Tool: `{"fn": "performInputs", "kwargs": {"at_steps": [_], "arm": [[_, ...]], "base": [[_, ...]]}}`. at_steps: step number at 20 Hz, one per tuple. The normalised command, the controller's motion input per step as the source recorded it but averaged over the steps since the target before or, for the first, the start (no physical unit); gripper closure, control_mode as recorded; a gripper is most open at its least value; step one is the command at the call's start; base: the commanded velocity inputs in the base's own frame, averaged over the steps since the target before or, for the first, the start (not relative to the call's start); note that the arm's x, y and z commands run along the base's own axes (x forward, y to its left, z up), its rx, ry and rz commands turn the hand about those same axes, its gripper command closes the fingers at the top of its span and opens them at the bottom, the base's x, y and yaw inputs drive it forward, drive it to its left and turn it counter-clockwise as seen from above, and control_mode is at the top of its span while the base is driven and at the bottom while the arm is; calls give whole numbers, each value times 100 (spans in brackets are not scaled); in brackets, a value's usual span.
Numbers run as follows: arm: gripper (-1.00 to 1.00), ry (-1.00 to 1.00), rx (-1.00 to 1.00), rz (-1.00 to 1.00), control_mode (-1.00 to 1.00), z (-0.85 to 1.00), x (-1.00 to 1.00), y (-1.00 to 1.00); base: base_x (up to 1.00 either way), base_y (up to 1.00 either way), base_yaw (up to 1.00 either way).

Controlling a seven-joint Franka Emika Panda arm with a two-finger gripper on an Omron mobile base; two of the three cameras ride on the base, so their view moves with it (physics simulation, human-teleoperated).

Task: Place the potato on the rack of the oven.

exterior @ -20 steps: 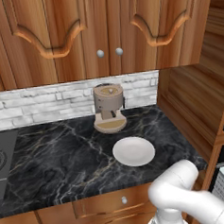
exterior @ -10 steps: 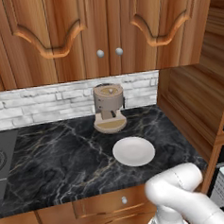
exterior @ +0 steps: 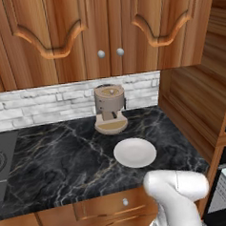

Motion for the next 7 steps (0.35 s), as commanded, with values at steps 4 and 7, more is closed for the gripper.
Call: {"fn": "performInputs", "kwargs": {"at_steps": [4, 7], "arm": [[-100, 19, -19, 0, -100, 58, -8, 100], [-100, 21, -9, 0, -100, 36, -4, 92]], "base": [[0, 0, 0], [0, 0, 0]]}}
